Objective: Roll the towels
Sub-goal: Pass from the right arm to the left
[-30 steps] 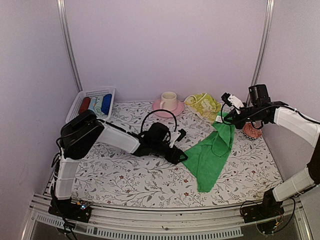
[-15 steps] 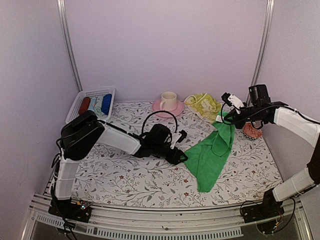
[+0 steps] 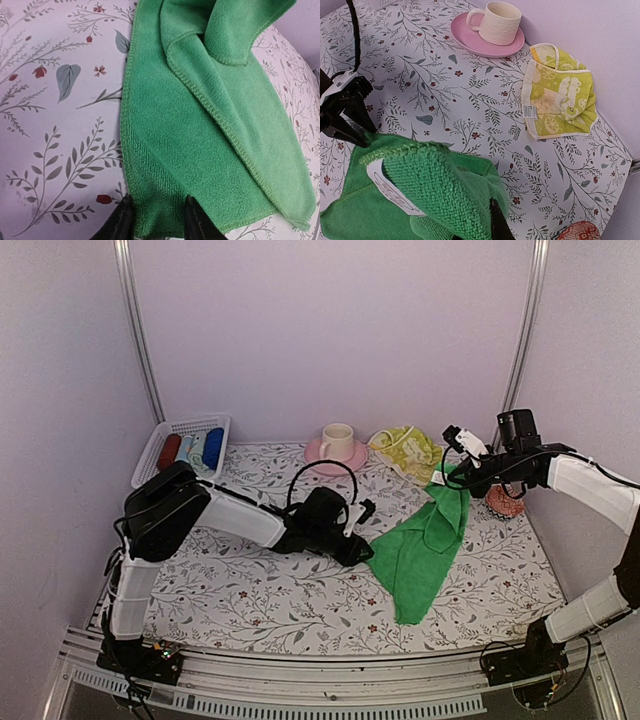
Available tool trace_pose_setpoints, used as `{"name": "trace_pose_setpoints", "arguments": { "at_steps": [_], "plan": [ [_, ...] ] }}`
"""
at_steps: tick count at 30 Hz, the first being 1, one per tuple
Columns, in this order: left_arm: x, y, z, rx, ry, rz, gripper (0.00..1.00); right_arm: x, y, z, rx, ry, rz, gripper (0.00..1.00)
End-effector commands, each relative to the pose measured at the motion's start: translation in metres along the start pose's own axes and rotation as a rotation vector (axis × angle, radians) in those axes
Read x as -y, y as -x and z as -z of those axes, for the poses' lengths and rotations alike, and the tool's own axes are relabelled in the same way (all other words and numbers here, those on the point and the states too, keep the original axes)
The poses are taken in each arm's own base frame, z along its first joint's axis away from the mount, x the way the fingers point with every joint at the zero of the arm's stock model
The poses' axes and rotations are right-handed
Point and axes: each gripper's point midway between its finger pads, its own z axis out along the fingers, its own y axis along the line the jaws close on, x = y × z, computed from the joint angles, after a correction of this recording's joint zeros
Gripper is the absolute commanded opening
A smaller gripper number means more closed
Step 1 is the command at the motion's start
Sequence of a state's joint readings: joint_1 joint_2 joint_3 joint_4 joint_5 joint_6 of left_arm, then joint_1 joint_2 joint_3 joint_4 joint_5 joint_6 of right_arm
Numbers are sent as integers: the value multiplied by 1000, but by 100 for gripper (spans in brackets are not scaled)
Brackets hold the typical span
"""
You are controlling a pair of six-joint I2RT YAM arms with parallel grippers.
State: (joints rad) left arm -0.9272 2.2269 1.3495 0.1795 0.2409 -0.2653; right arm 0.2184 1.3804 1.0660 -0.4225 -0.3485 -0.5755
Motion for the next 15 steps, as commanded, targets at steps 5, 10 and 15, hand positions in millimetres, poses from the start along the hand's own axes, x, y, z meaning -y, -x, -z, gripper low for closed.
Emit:
{"name": "trace_pose_setpoints", "arguments": {
  "at_steps": [5,10,15],
  "plan": [
    [-8,-63,-18,-203,122,-2,38,-5,5,2,18,-6,23,3],
    [-11,-76,-16,-245,186,-21,21,-5,8,6,29,-13,25,3],
    [-12,-83,-17,-256,193,-3,0,-5,9,7,32,-12,25,3]
  ]
}}
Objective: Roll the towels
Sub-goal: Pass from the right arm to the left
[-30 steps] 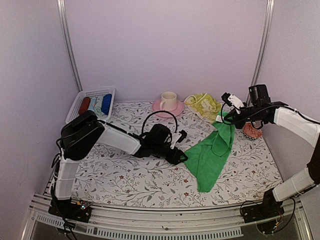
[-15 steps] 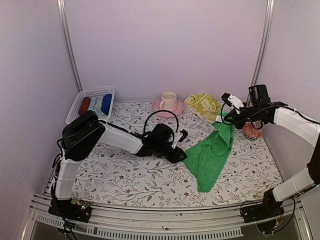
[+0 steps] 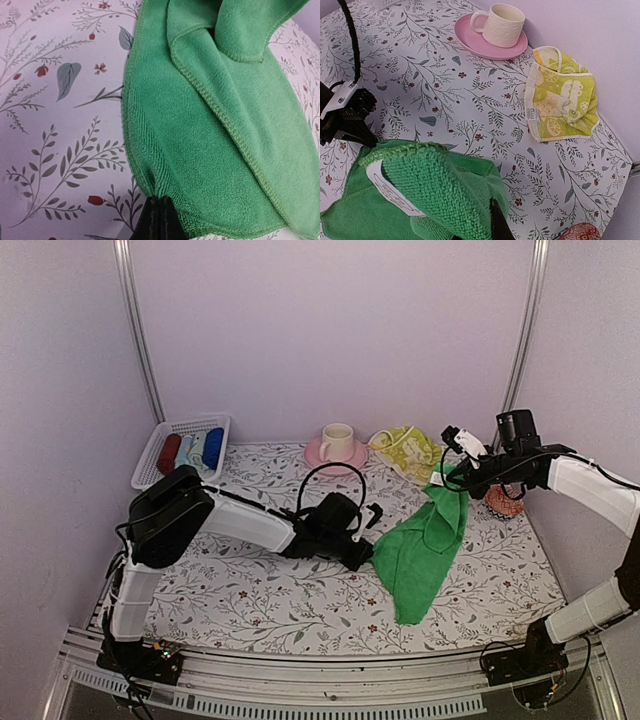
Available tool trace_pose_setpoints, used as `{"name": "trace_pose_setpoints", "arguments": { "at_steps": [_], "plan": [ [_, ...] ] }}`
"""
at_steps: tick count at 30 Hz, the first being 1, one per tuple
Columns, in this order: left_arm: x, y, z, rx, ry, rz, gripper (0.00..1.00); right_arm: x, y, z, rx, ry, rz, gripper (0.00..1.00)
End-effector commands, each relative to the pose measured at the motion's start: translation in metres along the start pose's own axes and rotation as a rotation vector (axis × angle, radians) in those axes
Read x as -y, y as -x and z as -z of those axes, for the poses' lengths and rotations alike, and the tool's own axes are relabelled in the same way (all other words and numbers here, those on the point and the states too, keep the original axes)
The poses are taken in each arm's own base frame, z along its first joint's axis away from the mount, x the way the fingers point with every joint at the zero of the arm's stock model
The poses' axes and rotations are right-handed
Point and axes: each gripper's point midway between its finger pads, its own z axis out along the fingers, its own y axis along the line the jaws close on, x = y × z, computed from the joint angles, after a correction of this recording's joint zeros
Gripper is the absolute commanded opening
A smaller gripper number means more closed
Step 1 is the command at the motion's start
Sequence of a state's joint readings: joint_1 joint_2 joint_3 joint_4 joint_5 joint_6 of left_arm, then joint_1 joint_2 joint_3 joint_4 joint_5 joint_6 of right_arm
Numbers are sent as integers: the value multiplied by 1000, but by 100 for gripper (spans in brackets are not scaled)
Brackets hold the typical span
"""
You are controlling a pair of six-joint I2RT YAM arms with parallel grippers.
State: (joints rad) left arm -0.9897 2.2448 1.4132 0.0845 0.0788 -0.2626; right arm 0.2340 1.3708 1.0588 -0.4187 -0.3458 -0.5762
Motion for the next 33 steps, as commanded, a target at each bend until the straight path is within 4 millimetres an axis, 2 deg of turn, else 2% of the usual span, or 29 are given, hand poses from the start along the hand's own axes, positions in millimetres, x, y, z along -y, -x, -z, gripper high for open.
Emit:
{"name": "trace_pose_setpoints", "arguments": {
  "at_steps": [1,5,9,12,14,15,17,21,24,26,30,31,33],
  "plan": [
    [-15,-79,-13,-226,69,20,0,0,6,6,26,-17,13,3],
    [-27,-56,3,-153,152,-4,0,-3,8,6,35,1,12,3],
    [-44,-18,42,-46,293,-73,0,-17,15,9,81,76,15,5],
    [-62,7,80,23,421,-112,0,-37,21,16,134,167,41,7],
    [-71,31,118,93,489,-117,0,-51,24,20,161,232,63,8],
    [-78,30,128,97,528,-121,0,-58,24,20,166,263,74,8],
    [-89,40,162,141,593,-114,0,-69,21,18,166,313,93,9],
    [-109,35,211,179,705,-108,0,-84,8,8,129,388,114,15],
    [-114,25,235,198,741,-113,0,-81,-5,-8,65,379,115,25],
    [-113,14,240,208,721,-132,0,-69,-12,-20,15,329,106,34],
    [-109,-1,243,243,679,-148,0,-20,-32,-49,-123,76,34,46],
    [-110,-6,243,241,683,-150,0,-12,-36,-53,-145,39,25,48],
    [-112,-13,241,238,683,-159,0,-15,-40,-57,-151,56,7,52]
  ]
}}
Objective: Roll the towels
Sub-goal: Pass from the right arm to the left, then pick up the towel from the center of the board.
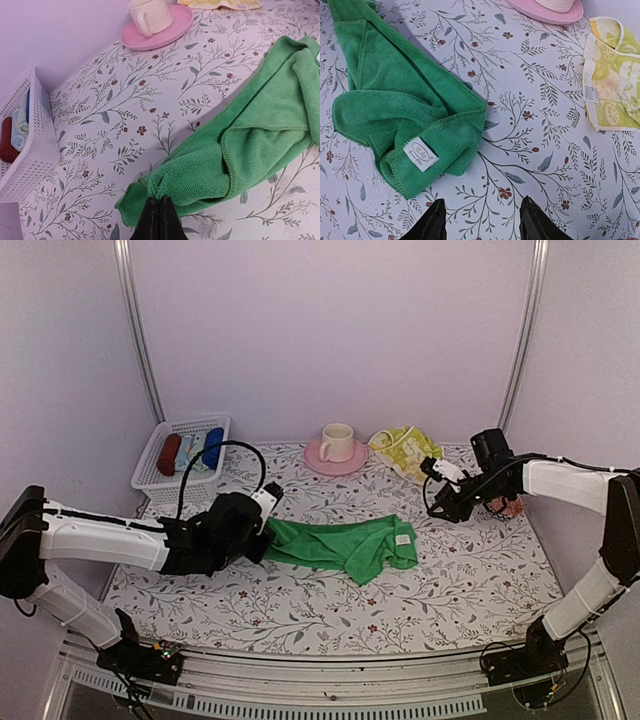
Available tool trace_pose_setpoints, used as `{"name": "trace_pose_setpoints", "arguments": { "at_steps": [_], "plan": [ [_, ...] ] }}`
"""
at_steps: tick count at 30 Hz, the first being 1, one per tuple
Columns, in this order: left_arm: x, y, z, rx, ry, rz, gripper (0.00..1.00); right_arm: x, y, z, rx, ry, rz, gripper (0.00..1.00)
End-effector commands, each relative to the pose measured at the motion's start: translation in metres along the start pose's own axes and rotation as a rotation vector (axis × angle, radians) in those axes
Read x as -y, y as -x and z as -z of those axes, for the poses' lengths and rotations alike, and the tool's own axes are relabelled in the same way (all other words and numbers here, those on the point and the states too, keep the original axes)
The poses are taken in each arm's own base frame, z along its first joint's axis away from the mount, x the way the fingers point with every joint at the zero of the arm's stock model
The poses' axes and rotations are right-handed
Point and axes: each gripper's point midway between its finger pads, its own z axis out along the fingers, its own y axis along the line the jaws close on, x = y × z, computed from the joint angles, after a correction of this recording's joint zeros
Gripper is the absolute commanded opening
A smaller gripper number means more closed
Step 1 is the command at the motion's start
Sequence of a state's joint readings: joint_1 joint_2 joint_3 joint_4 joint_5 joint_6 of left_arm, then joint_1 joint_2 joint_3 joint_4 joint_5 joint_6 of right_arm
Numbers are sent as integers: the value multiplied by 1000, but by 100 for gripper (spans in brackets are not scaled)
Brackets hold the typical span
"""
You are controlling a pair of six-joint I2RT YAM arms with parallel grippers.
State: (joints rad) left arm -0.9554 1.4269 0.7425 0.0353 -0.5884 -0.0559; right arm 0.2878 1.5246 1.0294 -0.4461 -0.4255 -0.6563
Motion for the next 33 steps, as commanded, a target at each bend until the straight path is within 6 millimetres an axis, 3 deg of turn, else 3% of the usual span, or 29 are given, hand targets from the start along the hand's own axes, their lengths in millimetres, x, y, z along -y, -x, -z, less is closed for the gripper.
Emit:
{"name": "trace_pose_setpoints", "arguments": {
  "at_steps": [1,4,11,14,17,25,33],
  "plan": [
    [-4,2,1,57,7,3,0,26,2,-5,-30,-116,-42,54],
    [-1,-6,-3,42,7,-20,0,8,9,-11,-17,-48,-26,59],
    [3,-11,-6,56,6,-13,0,-6,20,-39,-40,-10,-120,68],
    [4,-14,-7,62,1,-1,0,-29,14,-52,-52,13,-42,74],
    [5,-17,-7,68,-9,6,0,-40,10,-65,-88,-31,52,77],
    [3,-24,-8,61,9,-3,0,-45,-7,-85,-171,-114,145,82],
    [1,-26,-8,60,17,-5,0,-56,-16,-89,-208,-123,203,85]
  ]
}}
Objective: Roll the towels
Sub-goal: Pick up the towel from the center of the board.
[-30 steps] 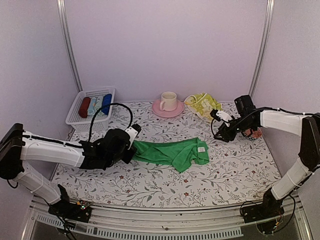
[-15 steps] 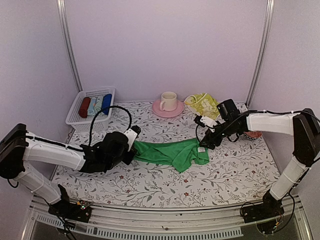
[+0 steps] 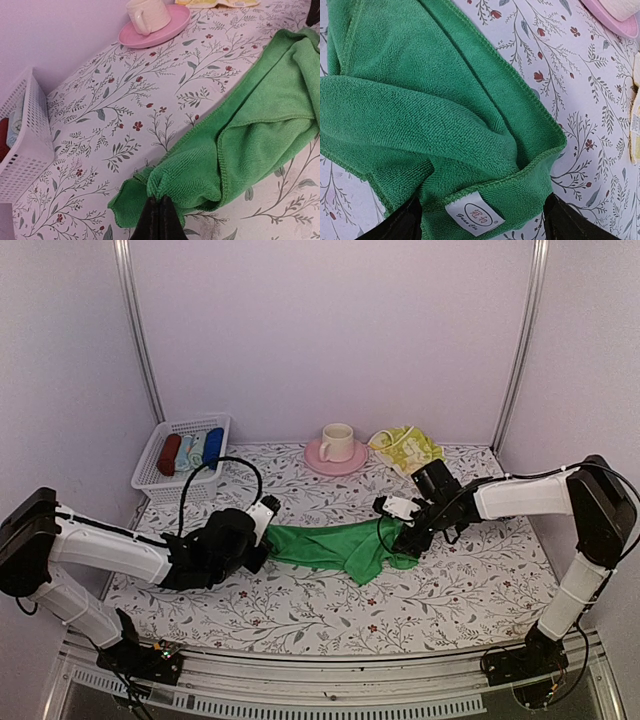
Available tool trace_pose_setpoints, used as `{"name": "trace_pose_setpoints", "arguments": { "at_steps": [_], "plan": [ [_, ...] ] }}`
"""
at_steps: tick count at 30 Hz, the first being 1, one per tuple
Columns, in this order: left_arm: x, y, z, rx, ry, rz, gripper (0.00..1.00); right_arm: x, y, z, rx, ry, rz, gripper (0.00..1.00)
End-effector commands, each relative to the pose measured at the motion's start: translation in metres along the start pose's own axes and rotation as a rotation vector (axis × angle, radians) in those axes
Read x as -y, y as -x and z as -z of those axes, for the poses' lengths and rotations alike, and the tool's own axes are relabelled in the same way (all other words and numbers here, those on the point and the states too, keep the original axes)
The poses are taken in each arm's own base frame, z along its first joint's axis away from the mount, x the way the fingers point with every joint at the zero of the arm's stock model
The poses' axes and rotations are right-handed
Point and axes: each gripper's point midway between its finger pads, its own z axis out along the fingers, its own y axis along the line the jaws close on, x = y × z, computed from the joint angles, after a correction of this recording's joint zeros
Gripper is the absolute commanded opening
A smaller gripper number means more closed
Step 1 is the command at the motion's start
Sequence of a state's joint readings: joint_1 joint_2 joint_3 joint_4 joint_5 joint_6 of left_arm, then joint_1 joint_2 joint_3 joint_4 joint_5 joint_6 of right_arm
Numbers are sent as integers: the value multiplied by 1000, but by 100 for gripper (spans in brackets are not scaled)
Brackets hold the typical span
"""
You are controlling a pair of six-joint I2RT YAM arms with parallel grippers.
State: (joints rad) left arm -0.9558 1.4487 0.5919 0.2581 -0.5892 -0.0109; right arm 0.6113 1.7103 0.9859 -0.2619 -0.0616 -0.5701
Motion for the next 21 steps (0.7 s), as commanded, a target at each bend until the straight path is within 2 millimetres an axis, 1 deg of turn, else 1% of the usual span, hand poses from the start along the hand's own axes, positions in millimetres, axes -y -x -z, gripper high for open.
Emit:
{"name": "trace_pose_setpoints", "arguments": {
  "at_steps": [1,6,10,14,16,21],
  "plan": [
    [-3,1,-2,15,16,11,0,-3,-6,-4,-26,-36,47,84],
    [-1,-1,-5,-1,18,-1,0,-12,-4,-2,-33,-44,88,84],
    [0,-1,-6,-3,13,2,0,-15,-3,3,-28,-53,108,86],
    [1,-1,-6,-2,8,7,0,-15,-5,6,-24,-66,119,88],
    [2,-1,-6,-1,6,8,0,-11,-6,5,-31,-89,127,88],
    [1,-1,-7,-4,9,5,0,-3,-9,-3,-52,-141,128,83]
  ]
}}
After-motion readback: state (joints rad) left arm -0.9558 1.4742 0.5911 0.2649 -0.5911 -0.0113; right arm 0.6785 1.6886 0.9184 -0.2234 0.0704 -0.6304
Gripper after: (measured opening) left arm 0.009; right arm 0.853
